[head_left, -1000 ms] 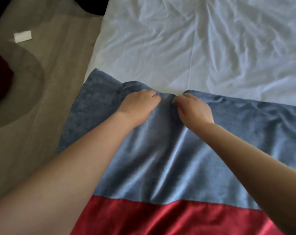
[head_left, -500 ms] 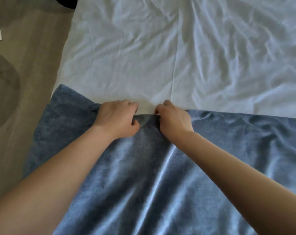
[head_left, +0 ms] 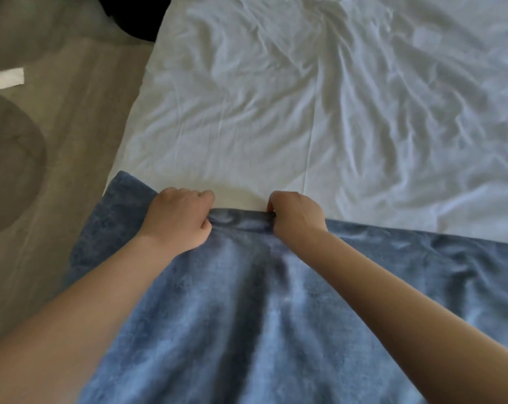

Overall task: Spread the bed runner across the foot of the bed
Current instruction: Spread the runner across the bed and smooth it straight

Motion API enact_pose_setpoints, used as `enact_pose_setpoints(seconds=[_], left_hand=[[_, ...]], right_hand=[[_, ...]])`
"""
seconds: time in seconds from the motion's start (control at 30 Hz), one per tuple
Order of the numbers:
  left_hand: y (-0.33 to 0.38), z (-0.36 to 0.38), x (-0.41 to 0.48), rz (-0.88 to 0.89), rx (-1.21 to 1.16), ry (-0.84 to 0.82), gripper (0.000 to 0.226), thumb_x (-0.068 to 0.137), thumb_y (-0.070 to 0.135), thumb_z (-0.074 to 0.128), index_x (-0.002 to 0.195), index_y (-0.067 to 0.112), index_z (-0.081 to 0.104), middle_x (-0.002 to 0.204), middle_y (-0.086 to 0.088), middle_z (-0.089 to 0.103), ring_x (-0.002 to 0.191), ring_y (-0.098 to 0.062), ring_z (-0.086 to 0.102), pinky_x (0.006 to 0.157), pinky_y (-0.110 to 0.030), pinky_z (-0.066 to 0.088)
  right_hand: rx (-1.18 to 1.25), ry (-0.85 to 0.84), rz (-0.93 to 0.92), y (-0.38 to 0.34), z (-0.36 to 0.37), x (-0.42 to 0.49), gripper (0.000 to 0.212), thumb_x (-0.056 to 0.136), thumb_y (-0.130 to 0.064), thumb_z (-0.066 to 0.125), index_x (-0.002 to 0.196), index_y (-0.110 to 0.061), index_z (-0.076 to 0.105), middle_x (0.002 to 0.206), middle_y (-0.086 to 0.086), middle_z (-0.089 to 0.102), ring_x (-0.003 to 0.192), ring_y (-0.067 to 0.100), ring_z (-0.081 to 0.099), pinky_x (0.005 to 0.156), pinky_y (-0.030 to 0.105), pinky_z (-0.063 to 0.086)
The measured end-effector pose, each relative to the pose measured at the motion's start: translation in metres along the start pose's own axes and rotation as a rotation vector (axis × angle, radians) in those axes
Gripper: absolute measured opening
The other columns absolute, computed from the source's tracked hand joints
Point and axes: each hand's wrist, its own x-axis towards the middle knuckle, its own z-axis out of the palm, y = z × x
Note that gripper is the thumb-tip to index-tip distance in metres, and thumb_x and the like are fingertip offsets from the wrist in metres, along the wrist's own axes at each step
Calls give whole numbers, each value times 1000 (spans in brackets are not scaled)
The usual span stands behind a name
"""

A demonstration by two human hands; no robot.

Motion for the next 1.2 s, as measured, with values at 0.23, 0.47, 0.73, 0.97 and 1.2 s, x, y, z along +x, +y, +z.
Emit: enact_pose_setpoints(seconds=[0.23,0.47,0.73,0.97,1.2], left_hand=[[-16,5,15,-45,20,0,11,72,14,61,71,11,51,51,1,49,43,-22,45,50,-26,30],[-23,8,13,-94,-25,-14,22,80,35,69,69,18,59,56,4,57,52,-22,54,47,-22,25],[-48,6,5,-223,-285,-70,44,84,60,45,67,22,57,60,6,57,58,-14,54,50,-33,47],[-94,7,-16,-187,-415,-118,23,87,13,51,102,23,66,98,7,66,93,-17,59,77,-40,51],[-94,3,-26,-72,-227,-197,20,81,20,57,69,31,46,73,11,49,75,-16,50,65,-35,45]], right_hand=[[143,146,-32,2,17,8,22,84,-1,46,99,-15,52,94,3,56,68,24,55,53,32,44],[105,132,-131,11,20,19,15,95,-24,50,103,-17,60,101,1,58,83,28,60,70,40,53],[106,110,17,-2,24,29,16,87,-6,51,96,-15,61,100,4,58,85,30,59,64,33,45],[205,116,-50,-30,0,22,29,79,-17,55,106,-23,62,105,-4,56,88,20,57,66,28,45],[206,202,-302,-129,0,30,32,95,-39,47,116,-20,63,111,-1,60,103,18,54,81,30,41]])
